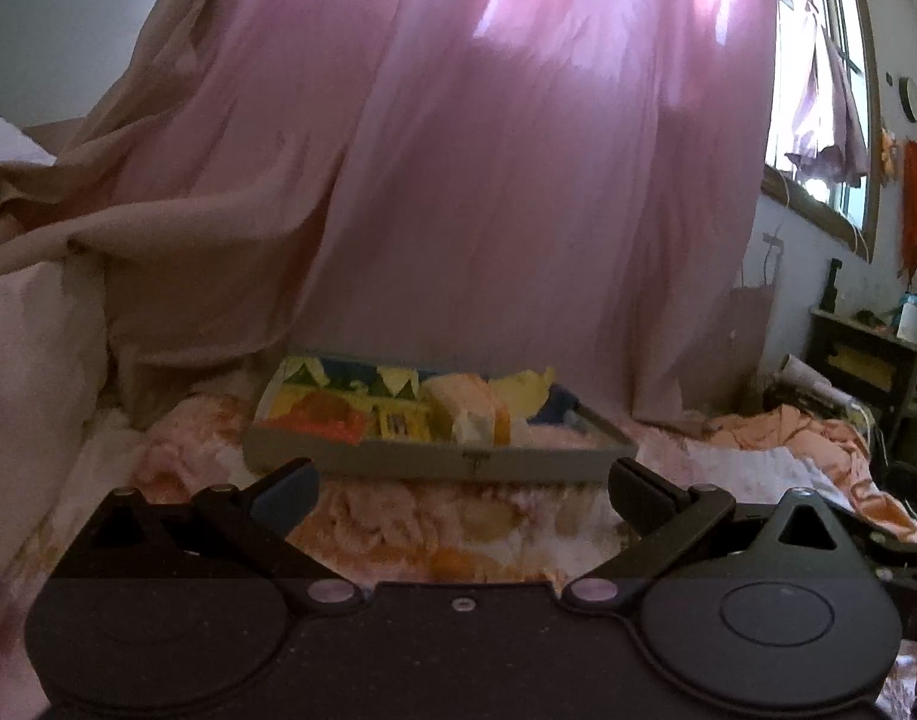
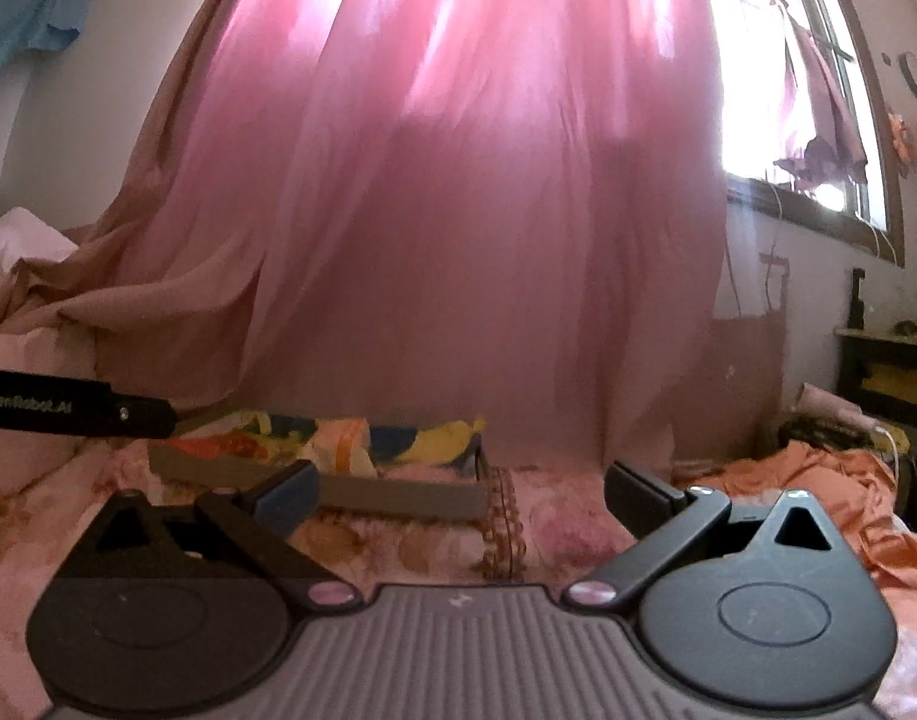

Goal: Organize snacks
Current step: 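Withdraw both tools from the tray back toward the remaining snacks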

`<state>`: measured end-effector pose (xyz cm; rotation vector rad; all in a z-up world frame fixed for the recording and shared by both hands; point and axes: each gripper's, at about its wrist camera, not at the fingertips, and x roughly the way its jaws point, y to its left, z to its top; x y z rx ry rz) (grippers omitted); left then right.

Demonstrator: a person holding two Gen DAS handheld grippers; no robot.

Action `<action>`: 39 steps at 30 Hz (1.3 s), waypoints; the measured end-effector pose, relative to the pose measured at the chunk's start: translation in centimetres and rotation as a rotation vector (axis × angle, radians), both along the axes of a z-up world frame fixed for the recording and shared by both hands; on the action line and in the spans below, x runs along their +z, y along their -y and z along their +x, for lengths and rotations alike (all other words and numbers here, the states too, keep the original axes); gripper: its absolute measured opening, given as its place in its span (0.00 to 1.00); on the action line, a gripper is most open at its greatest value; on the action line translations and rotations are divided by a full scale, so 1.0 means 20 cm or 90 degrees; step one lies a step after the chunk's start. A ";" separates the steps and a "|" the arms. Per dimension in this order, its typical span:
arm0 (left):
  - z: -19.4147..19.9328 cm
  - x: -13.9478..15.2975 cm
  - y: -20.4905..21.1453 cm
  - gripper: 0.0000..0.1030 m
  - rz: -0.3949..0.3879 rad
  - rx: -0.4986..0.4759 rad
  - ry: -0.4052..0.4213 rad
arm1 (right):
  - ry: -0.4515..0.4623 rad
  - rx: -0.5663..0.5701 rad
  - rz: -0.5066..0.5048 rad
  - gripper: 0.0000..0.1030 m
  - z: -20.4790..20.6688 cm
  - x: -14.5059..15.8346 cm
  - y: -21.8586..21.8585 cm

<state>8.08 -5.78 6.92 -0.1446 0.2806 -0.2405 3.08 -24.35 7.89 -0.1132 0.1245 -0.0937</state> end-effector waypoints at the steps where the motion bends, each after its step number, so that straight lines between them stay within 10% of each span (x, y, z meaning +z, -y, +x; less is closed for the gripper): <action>1: -0.02 -0.01 -0.01 0.99 -0.001 0.001 -0.004 | -0.005 -0.003 0.000 1.00 -0.01 0.00 0.00; 39: -0.02 -0.44 -0.04 0.99 0.100 -0.023 -0.229 | -0.327 -0.010 0.077 1.00 0.01 -0.40 0.00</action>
